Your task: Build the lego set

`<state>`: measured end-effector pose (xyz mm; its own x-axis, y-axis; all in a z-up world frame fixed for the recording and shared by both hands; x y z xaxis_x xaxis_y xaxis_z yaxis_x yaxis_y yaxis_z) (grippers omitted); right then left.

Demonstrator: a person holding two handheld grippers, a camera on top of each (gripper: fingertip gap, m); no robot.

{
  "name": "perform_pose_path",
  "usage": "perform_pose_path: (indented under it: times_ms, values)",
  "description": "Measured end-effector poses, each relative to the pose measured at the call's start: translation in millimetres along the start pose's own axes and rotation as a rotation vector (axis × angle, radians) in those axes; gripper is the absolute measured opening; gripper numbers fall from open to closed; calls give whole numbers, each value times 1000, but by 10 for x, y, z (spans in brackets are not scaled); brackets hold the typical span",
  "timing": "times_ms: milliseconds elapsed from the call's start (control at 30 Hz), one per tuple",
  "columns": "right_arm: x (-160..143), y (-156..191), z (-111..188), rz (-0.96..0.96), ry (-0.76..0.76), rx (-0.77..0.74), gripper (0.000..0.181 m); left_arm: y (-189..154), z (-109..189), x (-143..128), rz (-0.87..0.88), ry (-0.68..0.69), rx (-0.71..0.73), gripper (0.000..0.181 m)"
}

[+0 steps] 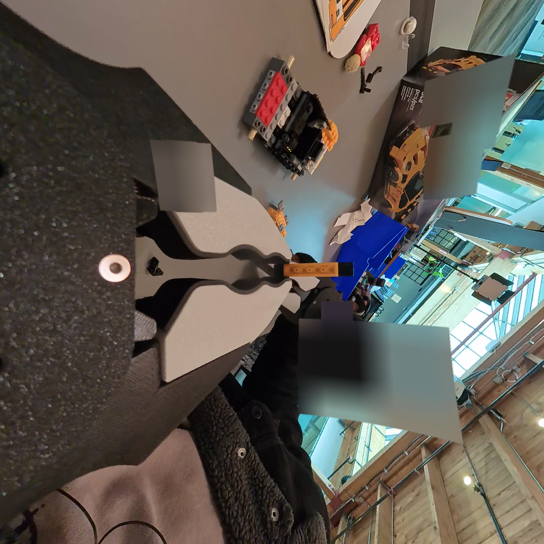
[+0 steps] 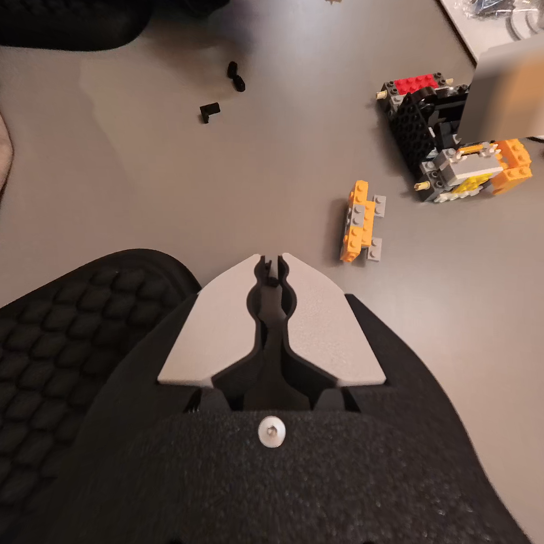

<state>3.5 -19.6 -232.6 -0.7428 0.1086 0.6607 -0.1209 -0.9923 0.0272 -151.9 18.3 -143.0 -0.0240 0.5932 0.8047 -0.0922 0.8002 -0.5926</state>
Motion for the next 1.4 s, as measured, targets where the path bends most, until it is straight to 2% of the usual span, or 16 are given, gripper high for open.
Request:
perform_pose_path:
  times_ms: [133,367,533,933,1000,1233,1400]
  values:
    - [-10,15,46,5,33,-14,10,2,-3,-3,0,2,1,8]
    - [-115,110,69,134,299,-164,8,-5,-11,-10,-3,8,0,8]
    - [-133,47,0,164,413,-277,8,-15,-13,-12,-10,12,1,8]
    - [-99,-160,3,-37,314,-100,10,-14,-20,-25,-6,20,-2,8]
    - [-163,-227,-6,-56,364,-88,20,-12,-21,-29,-6,22,-1,8]
    - [-133,-275,-55,-35,353,-84,8,-7,-19,-29,-2,22,-2,8]
    - [-118,-233,-58,-39,322,-66,8,-9,-20,-31,0,24,-5,8]
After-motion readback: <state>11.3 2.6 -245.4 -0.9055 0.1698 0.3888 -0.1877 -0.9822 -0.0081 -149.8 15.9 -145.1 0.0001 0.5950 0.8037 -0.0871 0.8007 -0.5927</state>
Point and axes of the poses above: each gripper's, where its closed fingertips meet, z back along the fingers, x out of its top, y = z × x across the jaws, the point moved 1 cm from there along z, back along the fingers, and after that the axes turned 7 degrees about y, right-handed, at the moved point
